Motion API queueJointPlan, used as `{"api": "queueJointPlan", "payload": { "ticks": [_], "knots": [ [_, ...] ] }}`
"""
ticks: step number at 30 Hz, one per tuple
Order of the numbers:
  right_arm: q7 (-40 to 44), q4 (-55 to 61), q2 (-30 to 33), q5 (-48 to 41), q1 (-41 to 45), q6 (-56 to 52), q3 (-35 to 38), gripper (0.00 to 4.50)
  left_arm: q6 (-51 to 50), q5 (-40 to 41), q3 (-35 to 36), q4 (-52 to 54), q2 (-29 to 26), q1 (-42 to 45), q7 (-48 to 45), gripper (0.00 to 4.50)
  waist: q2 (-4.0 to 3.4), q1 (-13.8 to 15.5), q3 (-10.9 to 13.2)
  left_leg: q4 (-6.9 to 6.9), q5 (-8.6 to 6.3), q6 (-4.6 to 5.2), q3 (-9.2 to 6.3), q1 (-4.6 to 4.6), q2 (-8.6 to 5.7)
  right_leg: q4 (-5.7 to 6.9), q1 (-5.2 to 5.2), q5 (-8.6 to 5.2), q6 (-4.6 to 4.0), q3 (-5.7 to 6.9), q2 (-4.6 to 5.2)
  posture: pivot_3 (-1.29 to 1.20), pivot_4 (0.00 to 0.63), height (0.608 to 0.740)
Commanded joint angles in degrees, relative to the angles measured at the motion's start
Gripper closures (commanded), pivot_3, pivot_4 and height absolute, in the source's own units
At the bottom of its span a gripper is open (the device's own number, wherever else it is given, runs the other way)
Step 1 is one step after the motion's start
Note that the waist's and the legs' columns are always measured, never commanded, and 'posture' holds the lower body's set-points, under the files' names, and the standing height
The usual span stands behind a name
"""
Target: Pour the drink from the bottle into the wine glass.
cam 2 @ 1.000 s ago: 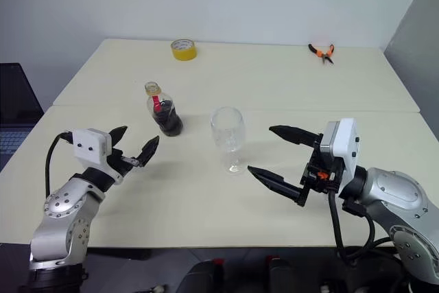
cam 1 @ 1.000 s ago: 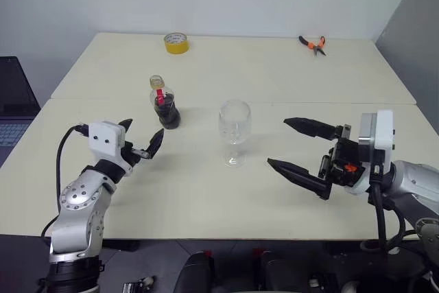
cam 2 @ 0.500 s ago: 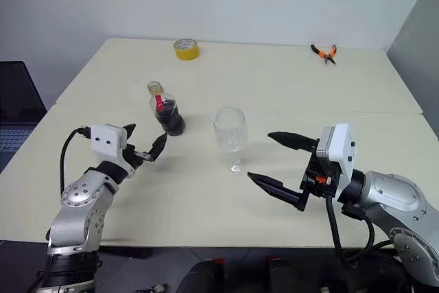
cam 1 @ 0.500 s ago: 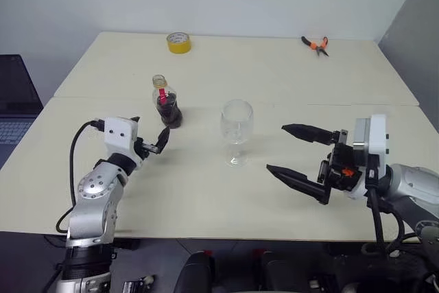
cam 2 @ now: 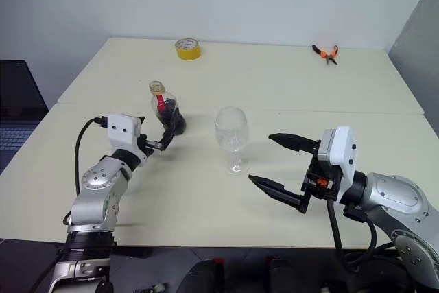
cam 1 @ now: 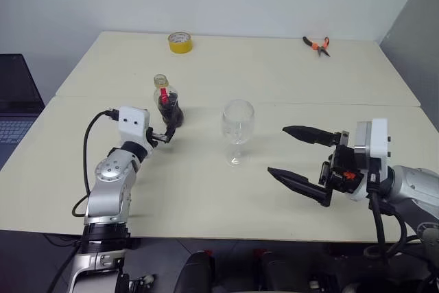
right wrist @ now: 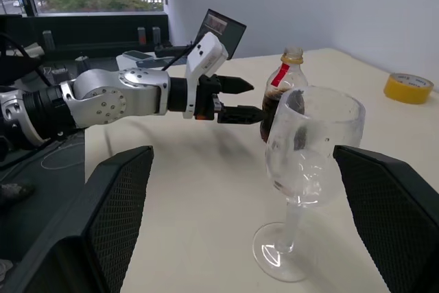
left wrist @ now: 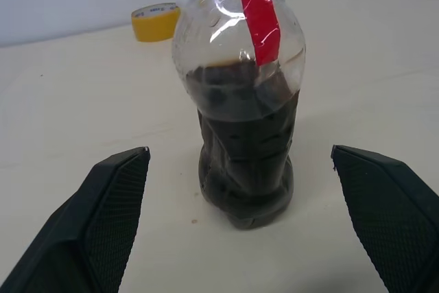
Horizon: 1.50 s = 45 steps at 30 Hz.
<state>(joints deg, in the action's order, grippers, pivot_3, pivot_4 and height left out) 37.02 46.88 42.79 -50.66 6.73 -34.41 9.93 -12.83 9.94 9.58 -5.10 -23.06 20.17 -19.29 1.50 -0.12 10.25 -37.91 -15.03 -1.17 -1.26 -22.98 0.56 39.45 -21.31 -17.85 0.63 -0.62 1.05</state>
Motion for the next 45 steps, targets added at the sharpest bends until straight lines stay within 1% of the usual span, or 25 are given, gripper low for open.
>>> {"api": "queueJointPlan", "payload": {
  "ticks": [1, 6, 11, 16, 19, 25, 27, 28, 31, 38, 40, 42, 45],
  "knots": [
    [-1.06, 1.84, 0.76, -1.27, 2.36, -0.12, 0.46, 0.02, 1.33, 0.45, 0.31, -3.6, 0.97, 3.91, 0.16, 0.0, 0.01, 0.02, 0.0, -0.01, 0.0, 0.0, 0.0, 0.0, 0.0, 0.01, 0.0, 0.0, 0.0, 0.0, 0.0, 0.0, 0.15, 0.74],
    [-1.74, 1.88, 0.65, -1.71, 4.14, -0.84, -0.14, 0.02, 2.67, 0.73, 0.44, -9.89, 1.38, 7.76, -1.07, 0.0, 0.02, -0.03, -0.01, -0.01, 0.0, 0.0, -0.01, 0.0, 0.0, 0.0, 0.0, 0.0, 0.0, 0.02, -0.01, 0.0, 0.15, 0.74],
    [-1.63, 1.94, 0.59, -1.68, 4.51, -1.01, -0.18, 0.02, 7.26, -0.6, -0.8, -19.95, 1.39, 13.18, -3.2, 0.0, 0.03, 0.05, -0.01, -0.02, 0.0, 0.0, -0.01, -0.03, -0.01, -0.01, -0.01, 0.0, 0.0, 0.04, -0.01, 0.0, 0.15, 0.74],
    [-1.64, 1.98, 0.44, -1.34, 4.07, -0.79, -0.18, 0.02, 10.71, -0.67, -0.94, -25.48, 1.54, 16.28, -4.44, 0.0, 0.04, -0.01, 0.0, -0.02, 0.0, 0.0, -0.01, -0.04, -0.01, -0.02, -0.02, 0.0, 0.0, 0.03, -0.01, 0.0, 0.15, 0.74],
    [-1.69, 2.01, 0.29, -1.07, 3.88, -0.65, -0.3, 0.0, 12.16, -0.72, -1.01, -27.72, 1.63, 17.59, -4.87, 0.58, 0.04, 0.0, 0.0, -0.02, 0.0, -0.01, 0.0, -0.04, -0.01, -0.01, -0.03, 0.0, 0.0, 0.02, -0.01, 0.0, 0.15, 0.74],
    [-2.06, 2.05, -0.01, -0.57, 3.73, -0.39, -0.45, 0.0, 13.29, -0.04, -0.8, -28.71, 1.67, 17.99, -5.58, 2.55, 0.04, 0.01, 0.0, -0.03, 0.01, -0.01, -0.01, -0.04, -0.01, 0.0, -0.03, 0.0, 0.0, 0.03, 0.0, 0.0, 0.15, 0.74],
    [-2.21, 2.03, -0.15, -0.47, 3.89, -0.34, -0.73, 0.0, 13.21, 0.23, -0.64, -28.2, 1.71, 17.63, -5.68, 3.1, 0.04, 0.01, 0.0, -0.03, 0.01, -0.01, -0.01, -0.04, 0.0, 0.0, -0.03, 0.0, 0.0, 0.03, 0.0, 0.0, 0.15, 0.74],
    [-2.27, 1.99, -0.19, -0.43, 3.98, -0.33, -0.85, 0.0, 13.14, 0.38, -0.54, -27.98, 1.76, 17.5, -5.69, 3.25, 0.04, 0.01, 0.0, -0.03, 0.01, -0.01, -0.01, -0.05, 0.0, 0.0, -0.03, 0.0, 0.0, 0.03, 0.0, 0.0, 0.15, 0.74],
    [-2.54, 1.74, -0.34, -0.3, 4.5, -0.26, -1.36, 0.0, 13.04, 0.51, -0.56, -27.11, 1.72, 17.07, -5.75, 3.49, 0.04, 0.01, 0.0, -0.03, 0.01, -0.01, -0.01, -0.05, 0.0, 0.0, -0.03, 0.0, 0.0, 0.03, 0.0, 0.0, 0.15, 0.74],
    [-3.9, 1.88, -0.83, -0.08, 4.56, -0.17, -1.6, 0.0, 12.0, 0.76, -1.2, -20.21, 1.34, 14.98, -6.62, 3.73, 0.04, 0.01, 0.0, -0.03, 0.01, -0.02, -0.01, -0.06, 0.0, 0.0, -0.04, 0.01, 0.0, 0.03, 0.0, 0.0, 0.15, 0.74],
    [-5.19, 2.07, -1.53, 0.27, 4.3, -0.19, -1.99, 0.0, 11.68, 0.83, -1.86, -15.73, 1.3, 14.07, -7.51, 3.74, 0.05, 0.02, 0.01, -0.04, 0.01, -0.02, -0.01, -0.06, 0.0, 0.0, -0.04, 0.01, 0.0, 0.04, 0.0, 0.0, 0.15, 0.74],
    [-8.14, 2.0, -3.51, 2.66, 4.12, 0.06, -3.7, 0.0, 11.91, -0.01, -4.14, -10.4, 0.43, 13.99, -10.24, 3.74, 0.05, 0.01, 0.01, -0.04, 0.01, -0.02, -0.02, -0.07, 0.0, 0.01, -0.04, 0.01, 0.0, 0.03, 0.0, 0.0, 0.15, 0.74],
    [-10.1, 1.64, -5.58, 6.77, 4.39, 1.01, -5.82, 0.0, 12.86, -1.3, -6.34, -7.81, -1.12, 14.67, -12.99, 3.75, 0.05, 0.01, 0.01, -0.04, 0.03, -0.05, -0.03, -0.09, 0.0, 0.02, -0.06, 0.01, 0.0, 0.04, 0.0, 0.0, 0.15, 0.74]
  ]
}}
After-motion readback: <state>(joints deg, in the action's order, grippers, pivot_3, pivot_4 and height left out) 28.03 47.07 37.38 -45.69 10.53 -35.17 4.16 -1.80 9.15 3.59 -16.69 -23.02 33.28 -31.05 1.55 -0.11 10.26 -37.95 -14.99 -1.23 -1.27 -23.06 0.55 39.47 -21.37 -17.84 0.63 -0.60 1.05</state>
